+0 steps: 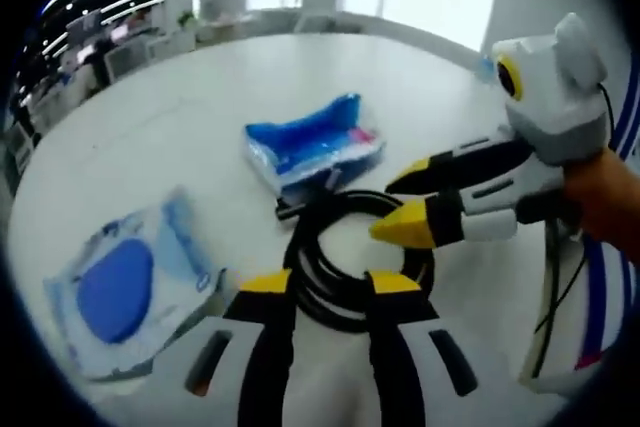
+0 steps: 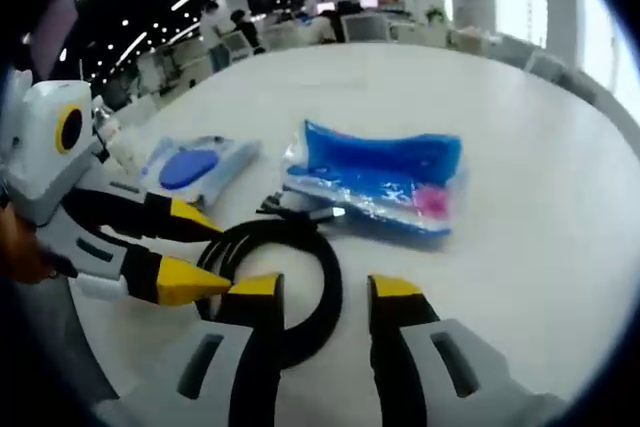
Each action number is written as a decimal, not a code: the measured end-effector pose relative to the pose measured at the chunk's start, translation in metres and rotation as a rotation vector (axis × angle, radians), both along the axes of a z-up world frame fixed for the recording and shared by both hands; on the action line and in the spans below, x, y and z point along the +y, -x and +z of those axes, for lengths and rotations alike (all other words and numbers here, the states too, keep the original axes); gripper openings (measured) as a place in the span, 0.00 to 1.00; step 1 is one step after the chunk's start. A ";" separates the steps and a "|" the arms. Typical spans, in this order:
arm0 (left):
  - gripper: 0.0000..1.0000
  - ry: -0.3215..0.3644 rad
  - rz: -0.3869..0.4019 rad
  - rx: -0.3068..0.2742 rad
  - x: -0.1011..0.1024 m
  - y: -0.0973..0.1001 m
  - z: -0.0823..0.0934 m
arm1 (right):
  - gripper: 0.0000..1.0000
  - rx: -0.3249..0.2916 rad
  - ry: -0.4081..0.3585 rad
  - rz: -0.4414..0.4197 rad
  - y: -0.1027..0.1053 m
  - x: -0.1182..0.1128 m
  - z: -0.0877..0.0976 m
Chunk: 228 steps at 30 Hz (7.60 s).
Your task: Arrange the tabletop items into an orderly group along one side of the table until the central work area is clear of visible clutter.
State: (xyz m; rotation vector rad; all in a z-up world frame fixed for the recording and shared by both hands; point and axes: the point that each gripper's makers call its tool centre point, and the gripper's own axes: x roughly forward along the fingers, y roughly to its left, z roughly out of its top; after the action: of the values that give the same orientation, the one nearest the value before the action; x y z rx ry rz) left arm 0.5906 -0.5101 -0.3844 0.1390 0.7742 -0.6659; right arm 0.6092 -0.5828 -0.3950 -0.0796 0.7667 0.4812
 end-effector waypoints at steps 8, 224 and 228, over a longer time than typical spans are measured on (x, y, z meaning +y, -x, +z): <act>0.12 -0.009 0.031 -0.011 0.009 -0.002 -0.004 | 0.22 -0.011 0.035 0.004 0.000 0.000 -0.001; 0.40 0.107 0.077 -0.174 0.054 -0.075 0.086 | 0.17 -0.130 -0.053 -0.158 -0.054 -0.063 0.043; 0.40 0.111 0.079 -0.180 0.059 -0.070 0.089 | 0.19 -0.143 -0.048 -0.146 -0.054 -0.059 0.050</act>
State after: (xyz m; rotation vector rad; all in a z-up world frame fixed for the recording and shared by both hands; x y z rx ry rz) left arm 0.6604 -0.4511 -0.2958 0.0653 0.5656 -0.6105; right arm 0.6627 -0.6413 -0.3448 -0.0133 0.6154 0.3512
